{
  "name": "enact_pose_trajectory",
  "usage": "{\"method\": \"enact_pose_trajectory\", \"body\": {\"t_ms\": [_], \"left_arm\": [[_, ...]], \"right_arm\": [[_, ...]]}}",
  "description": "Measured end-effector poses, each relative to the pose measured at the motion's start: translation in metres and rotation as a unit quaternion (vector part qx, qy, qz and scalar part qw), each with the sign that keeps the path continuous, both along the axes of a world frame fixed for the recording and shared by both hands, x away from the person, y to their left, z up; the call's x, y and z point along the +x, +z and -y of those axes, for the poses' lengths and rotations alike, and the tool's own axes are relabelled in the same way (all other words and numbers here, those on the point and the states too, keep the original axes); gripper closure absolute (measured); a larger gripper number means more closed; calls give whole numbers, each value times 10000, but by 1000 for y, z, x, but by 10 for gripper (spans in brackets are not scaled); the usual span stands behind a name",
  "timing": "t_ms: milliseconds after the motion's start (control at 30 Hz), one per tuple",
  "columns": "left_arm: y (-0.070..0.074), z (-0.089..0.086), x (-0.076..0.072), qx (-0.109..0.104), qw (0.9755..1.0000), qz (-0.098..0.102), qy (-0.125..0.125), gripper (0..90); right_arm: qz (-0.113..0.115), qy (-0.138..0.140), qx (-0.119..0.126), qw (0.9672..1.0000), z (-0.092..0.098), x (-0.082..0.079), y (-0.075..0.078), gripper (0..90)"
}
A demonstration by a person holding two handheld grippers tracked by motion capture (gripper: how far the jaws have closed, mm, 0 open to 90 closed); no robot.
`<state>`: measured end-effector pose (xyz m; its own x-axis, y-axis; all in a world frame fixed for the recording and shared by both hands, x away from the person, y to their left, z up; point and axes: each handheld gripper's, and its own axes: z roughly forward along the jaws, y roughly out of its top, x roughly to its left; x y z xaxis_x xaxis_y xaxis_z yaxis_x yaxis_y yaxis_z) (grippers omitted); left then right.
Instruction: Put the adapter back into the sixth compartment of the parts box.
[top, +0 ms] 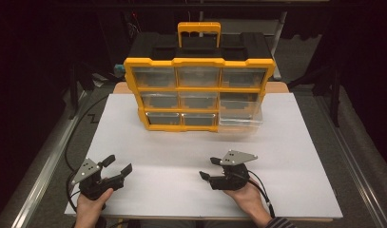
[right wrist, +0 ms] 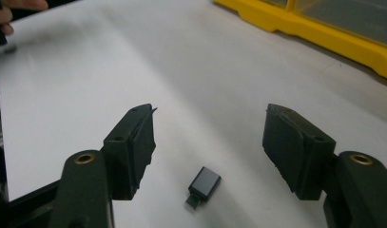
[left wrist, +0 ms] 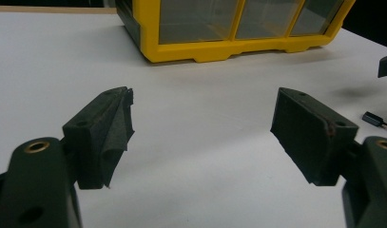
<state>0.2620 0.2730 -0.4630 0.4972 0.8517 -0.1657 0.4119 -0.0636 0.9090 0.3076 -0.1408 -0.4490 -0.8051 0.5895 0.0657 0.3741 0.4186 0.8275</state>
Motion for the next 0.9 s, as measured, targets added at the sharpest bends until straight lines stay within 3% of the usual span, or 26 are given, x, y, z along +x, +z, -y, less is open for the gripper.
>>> {"method": "enact_pose_trajectory", "body": {"t_ms": [167,200,300,467,633,667,833,867,900], "left_arm": [[0,0,0,-4,10000,-4,7,227],[0,0,0,-1,10000,-4,8,227],[0,0,0,1,10000,-8,4,226],[0,-1,0,-22,10000,-36,36,227],[0,-2,0,-17,10000,-33,35,226],[0,-1,0,-18,10000,-35,36,227],[0,-2,0,-16,10000,-31,36,226],[0,-2,0,-16,10000,-31,36,227],[0,-2,0,-16,10000,-31,36,227]], "right_arm": [[-223,57,-293,9993,-2,2,2,402],[-386,77,-471,9981,-3,3,3,414],[-485,92,-608,9969,-4,5,4,419],[-779,46,-979,9921,-9,10,7,440],[-1002,60,-1145,9883,-13,13,9,480],[-1113,63,-1284,9854,-16,15,10,503],[-1223,113,-1514,9808,-20,16,8,549],[-1325,139,-1624,9777,-23,17,7,570],[-1359,142,-1659,9766,-23,18,6,578]]}}
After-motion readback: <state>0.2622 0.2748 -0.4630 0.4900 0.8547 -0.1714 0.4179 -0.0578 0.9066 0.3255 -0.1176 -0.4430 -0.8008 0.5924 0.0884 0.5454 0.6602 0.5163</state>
